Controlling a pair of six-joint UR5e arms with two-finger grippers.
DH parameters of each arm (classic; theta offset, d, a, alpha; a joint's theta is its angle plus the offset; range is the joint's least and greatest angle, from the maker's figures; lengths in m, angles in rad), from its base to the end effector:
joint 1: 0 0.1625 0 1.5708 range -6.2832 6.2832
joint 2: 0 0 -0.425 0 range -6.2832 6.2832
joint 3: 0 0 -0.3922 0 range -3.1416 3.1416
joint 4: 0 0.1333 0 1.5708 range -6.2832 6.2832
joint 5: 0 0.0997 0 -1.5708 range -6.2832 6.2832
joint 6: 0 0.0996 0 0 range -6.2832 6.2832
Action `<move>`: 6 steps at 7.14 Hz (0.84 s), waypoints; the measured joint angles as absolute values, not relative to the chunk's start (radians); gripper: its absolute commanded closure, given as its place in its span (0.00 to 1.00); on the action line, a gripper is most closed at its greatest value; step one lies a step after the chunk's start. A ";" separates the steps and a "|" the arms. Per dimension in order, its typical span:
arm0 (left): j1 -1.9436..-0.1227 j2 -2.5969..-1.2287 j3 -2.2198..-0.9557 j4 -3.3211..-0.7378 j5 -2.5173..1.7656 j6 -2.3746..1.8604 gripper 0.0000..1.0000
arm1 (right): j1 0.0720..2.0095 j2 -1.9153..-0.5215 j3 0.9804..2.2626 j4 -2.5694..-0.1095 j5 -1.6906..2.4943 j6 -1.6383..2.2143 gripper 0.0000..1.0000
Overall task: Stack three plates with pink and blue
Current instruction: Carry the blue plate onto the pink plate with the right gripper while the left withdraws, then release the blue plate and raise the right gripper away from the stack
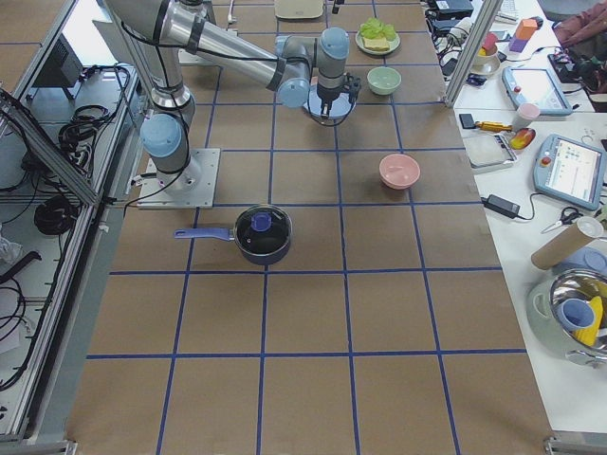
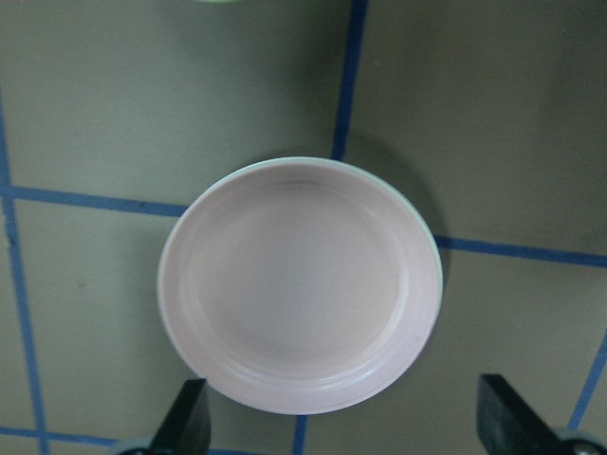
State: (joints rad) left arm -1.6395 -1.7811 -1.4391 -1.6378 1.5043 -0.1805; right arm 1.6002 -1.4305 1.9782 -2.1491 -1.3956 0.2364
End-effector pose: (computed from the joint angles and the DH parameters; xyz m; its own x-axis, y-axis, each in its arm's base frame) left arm -0.1783 -0.5530 0.4345 -0.9921 -0.1193 0.0386 -0.1120 0.9816 0.1545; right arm 0.1652 -0.4923 0.2841 -0.9636 0.2007 -0.1765 0.2019 0.9793 0.0111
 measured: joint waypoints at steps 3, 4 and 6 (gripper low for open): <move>-1.633 -1.640 -1.578 -1.501 1.597 -0.139 0.00 | 1.728 -1.398 2.082 -2.379 -1.394 0.445 1.00; -1.640 -1.612 -1.578 -1.495 1.606 -0.117 0.00 | 1.743 -1.385 2.089 -2.407 -1.393 0.480 1.00; -1.646 -1.598 -1.589 -1.483 1.617 -0.093 0.00 | 1.752 -1.361 2.089 -2.431 -1.385 0.503 0.61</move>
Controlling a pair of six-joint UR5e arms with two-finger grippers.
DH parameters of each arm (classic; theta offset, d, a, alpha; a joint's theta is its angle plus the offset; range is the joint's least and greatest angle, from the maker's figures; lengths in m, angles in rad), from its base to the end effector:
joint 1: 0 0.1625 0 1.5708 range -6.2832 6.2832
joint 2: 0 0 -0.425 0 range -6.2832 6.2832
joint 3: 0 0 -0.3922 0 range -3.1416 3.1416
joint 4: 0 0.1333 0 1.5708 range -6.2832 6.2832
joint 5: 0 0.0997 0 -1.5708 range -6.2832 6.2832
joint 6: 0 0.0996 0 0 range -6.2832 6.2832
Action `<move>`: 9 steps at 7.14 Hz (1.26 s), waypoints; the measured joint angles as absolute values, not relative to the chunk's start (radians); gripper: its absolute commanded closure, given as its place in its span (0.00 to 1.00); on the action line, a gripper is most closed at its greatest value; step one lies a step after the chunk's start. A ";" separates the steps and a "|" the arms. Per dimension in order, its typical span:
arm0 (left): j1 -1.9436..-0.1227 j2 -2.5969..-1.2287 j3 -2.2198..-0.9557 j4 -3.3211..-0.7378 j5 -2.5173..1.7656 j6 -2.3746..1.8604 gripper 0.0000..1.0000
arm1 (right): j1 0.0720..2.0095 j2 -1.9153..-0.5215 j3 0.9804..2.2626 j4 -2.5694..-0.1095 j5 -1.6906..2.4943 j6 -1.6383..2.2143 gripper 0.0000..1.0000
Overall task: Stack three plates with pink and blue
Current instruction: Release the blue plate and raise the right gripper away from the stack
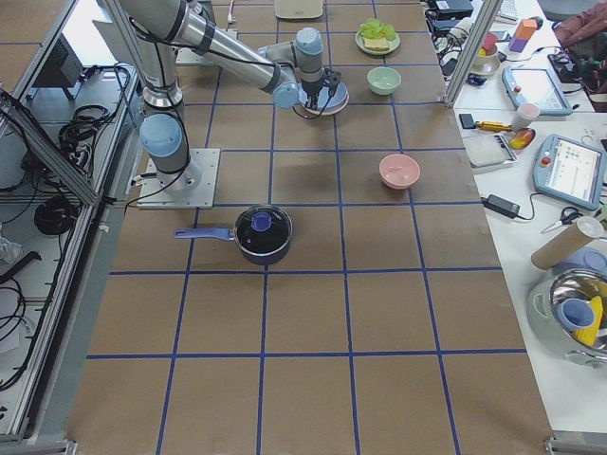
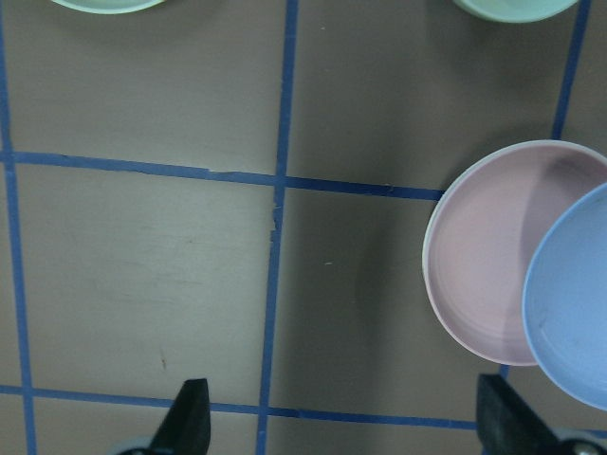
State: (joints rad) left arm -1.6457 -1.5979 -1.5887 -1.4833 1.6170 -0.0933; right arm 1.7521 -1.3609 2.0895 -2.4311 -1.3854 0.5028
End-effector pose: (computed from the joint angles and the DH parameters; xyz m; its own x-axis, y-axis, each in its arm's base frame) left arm -0.1663 -0.4961 0.4745 -0.9989 -0.0203 -0.0420 -0.0184 0.9987 -0.0466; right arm 0.2380 -0.4574 0.2331 -0.9294 0.2937 -0.2234 0.3071 0.9513 -0.0270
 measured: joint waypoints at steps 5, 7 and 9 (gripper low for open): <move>-1.641 -1.570 -1.605 -1.483 1.621 -0.089 0.00 | 1.730 -1.329 1.952 -2.439 -1.395 0.484 0.39; -1.638 -1.565 -1.604 -1.483 1.623 -0.084 0.00 | 1.661 -1.324 1.847 -2.294 -1.398 0.357 0.39; -1.635 -1.562 -1.604 -1.483 1.621 -0.081 0.00 | 1.553 -1.336 1.739 -2.094 -1.433 0.172 0.37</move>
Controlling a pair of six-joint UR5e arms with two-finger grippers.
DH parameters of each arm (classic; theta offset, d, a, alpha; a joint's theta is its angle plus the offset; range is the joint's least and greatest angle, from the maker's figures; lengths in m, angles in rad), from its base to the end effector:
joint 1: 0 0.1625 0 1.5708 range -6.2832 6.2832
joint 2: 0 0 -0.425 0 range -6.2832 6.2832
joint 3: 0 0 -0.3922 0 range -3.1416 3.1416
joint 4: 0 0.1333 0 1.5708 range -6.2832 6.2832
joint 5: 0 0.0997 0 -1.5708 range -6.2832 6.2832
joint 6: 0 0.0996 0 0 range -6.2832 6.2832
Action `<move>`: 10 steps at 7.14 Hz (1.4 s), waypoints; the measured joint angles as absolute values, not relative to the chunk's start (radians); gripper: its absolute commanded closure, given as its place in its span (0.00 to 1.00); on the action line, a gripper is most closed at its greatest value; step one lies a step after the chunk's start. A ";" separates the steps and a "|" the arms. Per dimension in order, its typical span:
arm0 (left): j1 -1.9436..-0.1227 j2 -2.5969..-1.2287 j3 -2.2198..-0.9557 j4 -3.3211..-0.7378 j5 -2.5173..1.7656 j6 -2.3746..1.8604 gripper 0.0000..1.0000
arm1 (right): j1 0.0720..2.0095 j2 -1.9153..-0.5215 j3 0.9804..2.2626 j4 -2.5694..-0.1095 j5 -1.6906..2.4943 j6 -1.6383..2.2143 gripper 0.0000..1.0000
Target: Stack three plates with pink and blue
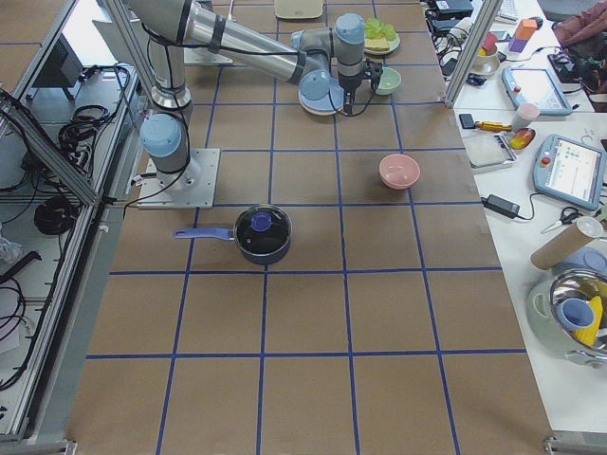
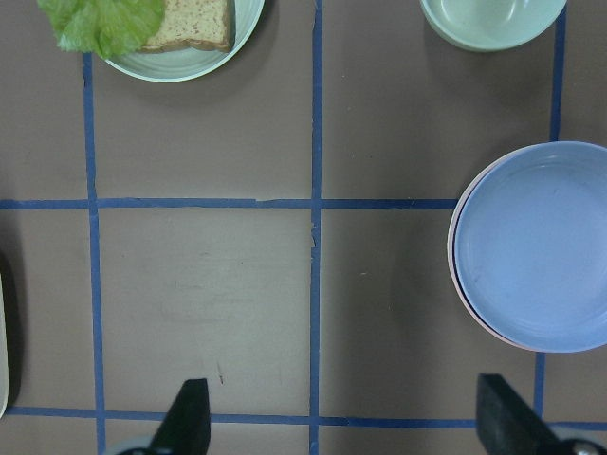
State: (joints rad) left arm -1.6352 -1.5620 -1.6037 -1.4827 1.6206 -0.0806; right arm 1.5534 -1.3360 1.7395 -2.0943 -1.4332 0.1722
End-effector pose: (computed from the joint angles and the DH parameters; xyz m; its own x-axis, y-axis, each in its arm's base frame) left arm -0.1599 -0.4849 0.4851 -0.9988 -0.0193 -0.0444 -0.0162 0.9976 -0.0677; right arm 0.1370 -0.5728 0.3358 -0.9731 0.1709 -0.1547 0.1868 0.9778 -0.0946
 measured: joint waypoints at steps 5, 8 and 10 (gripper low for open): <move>-1.632 -1.559 -1.601 -1.480 1.607 -0.080 0.00 | 1.555 -1.467 1.532 -1.689 -1.570 0.001 0.00; -1.632 -1.558 -1.600 -1.482 1.606 -0.081 0.00 | 1.597 -1.499 1.527 -1.681 -1.604 0.005 0.00; -1.632 -1.558 -1.597 -1.482 1.605 -0.081 0.00 | 1.596 -1.506 1.527 -1.682 -1.598 0.001 0.00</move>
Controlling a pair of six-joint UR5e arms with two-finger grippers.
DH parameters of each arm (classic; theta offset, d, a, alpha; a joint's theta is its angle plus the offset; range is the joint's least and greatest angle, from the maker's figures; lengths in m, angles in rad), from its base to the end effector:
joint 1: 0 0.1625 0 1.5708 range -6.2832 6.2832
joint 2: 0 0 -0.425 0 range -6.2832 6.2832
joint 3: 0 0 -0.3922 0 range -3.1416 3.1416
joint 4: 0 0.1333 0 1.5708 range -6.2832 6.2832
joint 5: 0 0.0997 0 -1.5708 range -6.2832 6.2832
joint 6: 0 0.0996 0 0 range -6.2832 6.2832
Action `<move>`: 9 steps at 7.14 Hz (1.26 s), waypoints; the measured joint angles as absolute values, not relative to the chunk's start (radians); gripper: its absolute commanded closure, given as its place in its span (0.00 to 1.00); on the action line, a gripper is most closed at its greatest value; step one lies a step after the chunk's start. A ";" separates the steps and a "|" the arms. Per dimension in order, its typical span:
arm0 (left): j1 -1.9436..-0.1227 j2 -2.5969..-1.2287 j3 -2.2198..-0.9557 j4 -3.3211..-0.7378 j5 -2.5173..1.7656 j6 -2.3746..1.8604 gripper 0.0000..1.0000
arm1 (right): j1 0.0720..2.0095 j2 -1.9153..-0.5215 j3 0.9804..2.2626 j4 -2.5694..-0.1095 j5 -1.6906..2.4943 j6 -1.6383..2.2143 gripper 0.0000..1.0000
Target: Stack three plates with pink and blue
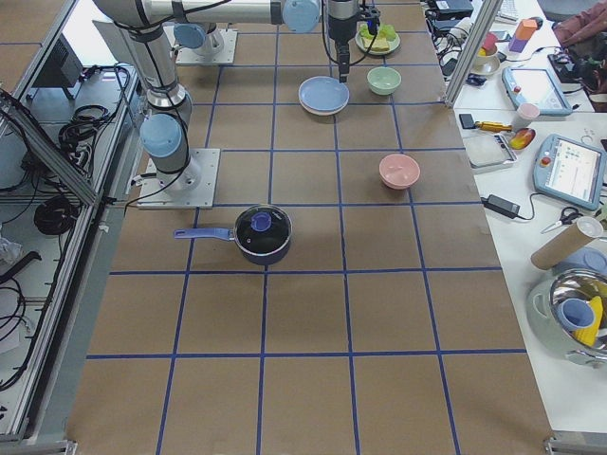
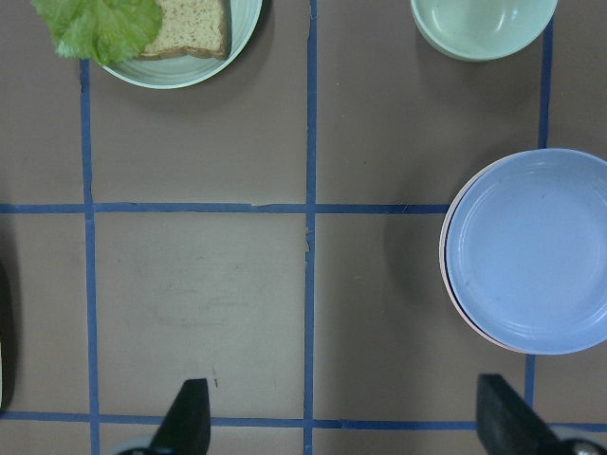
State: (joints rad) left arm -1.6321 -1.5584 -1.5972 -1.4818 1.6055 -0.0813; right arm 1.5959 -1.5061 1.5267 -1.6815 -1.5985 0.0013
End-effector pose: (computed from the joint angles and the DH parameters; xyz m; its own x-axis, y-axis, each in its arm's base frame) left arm -0.1599 -0.4849 0.4902 -0.9993 -0.0224 -0.0284 -0.0201 0.9968 -0.0775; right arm 0.1438 -0.5244 0.4883 -0.9994 -0.0213 0.0275 -0.0237 0.9957 -0.0900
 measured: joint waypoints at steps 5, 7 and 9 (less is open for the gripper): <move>-1.632 -1.559 -1.598 -1.482 1.606 -0.081 0.00 | 1.593 -1.534 1.533 -1.649 -1.569 0.007 0.00; -1.632 -1.559 -1.598 -1.482 1.606 -0.081 0.00 | 1.594 -1.535 1.535 -1.642 -1.571 0.009 0.00; -1.632 -1.559 -1.598 -1.482 1.606 -0.081 0.00 | 1.594 -1.534 1.535 -1.642 -1.572 0.010 0.00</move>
